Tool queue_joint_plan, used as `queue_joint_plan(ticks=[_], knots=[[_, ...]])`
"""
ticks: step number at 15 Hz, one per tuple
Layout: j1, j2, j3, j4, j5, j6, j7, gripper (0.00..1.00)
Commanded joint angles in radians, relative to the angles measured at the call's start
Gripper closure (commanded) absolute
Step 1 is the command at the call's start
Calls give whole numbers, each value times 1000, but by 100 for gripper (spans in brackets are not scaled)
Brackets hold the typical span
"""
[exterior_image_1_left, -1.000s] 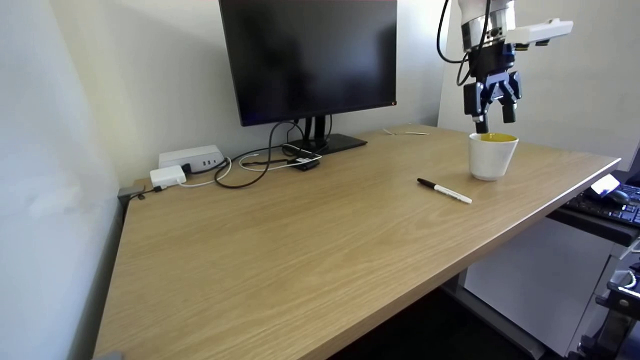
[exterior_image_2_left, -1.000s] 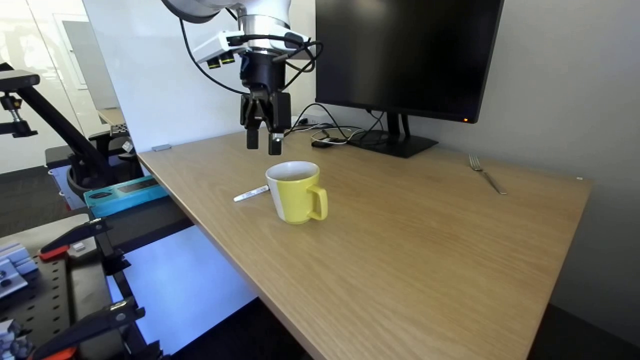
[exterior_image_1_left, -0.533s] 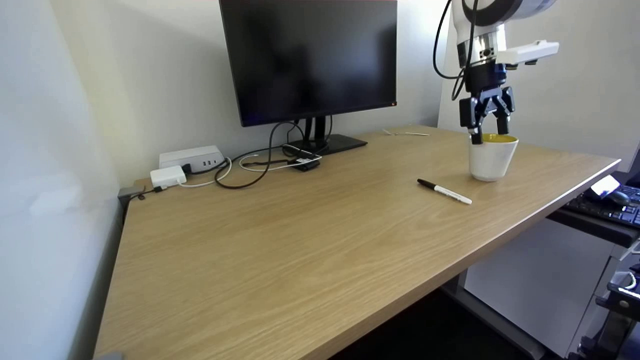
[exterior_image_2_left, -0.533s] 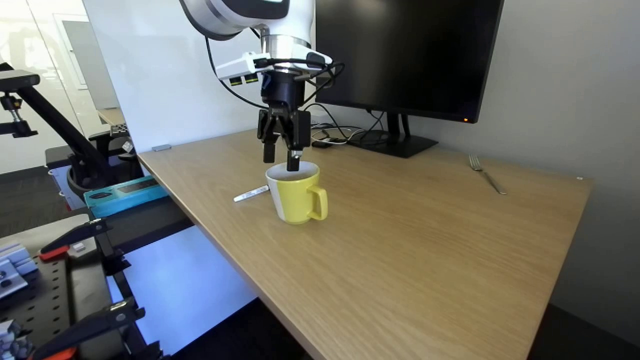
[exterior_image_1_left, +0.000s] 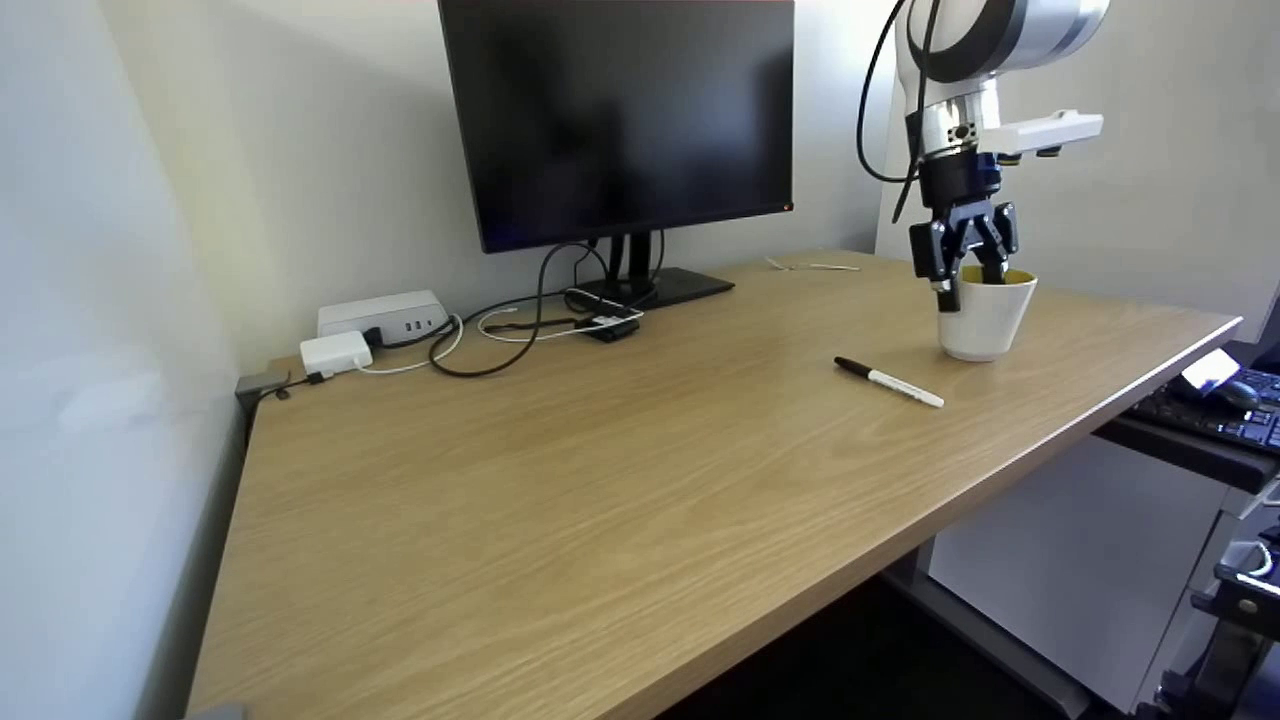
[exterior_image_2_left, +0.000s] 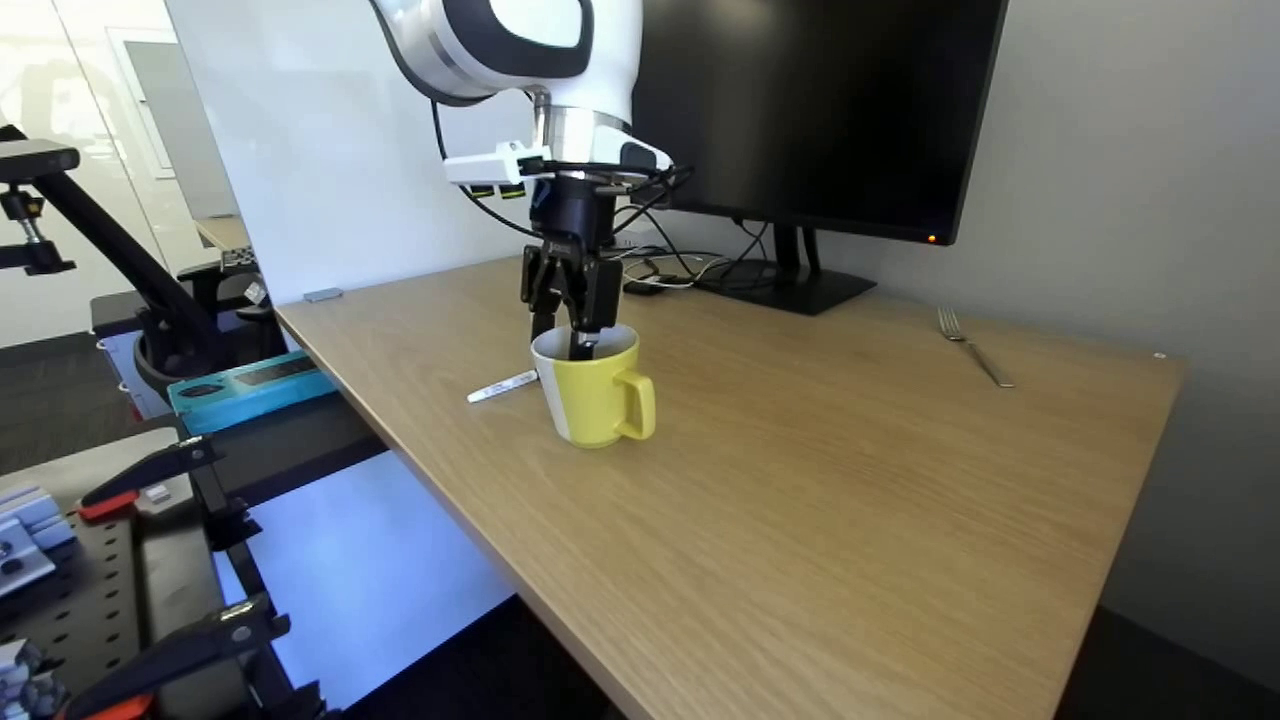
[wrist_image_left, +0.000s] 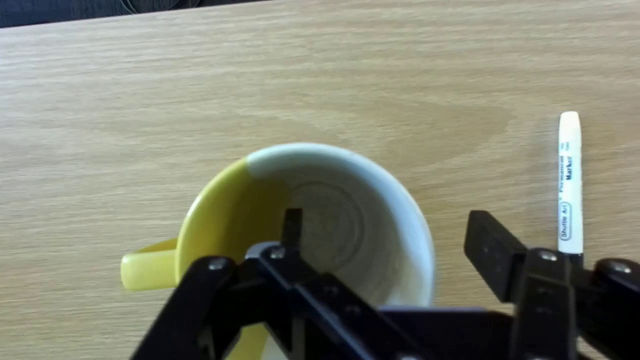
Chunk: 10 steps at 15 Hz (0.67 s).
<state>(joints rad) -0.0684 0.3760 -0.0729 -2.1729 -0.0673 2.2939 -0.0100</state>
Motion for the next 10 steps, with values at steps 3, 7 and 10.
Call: queue_joint_plan(ticks=[3, 7, 10], knots=[[-15, 17, 19, 12, 47, 15, -36, 61], [-14, 14, 20, 7, 57, 21, -34, 88], [-18, -6, 23, -6, 76, 51, -35, 100]])
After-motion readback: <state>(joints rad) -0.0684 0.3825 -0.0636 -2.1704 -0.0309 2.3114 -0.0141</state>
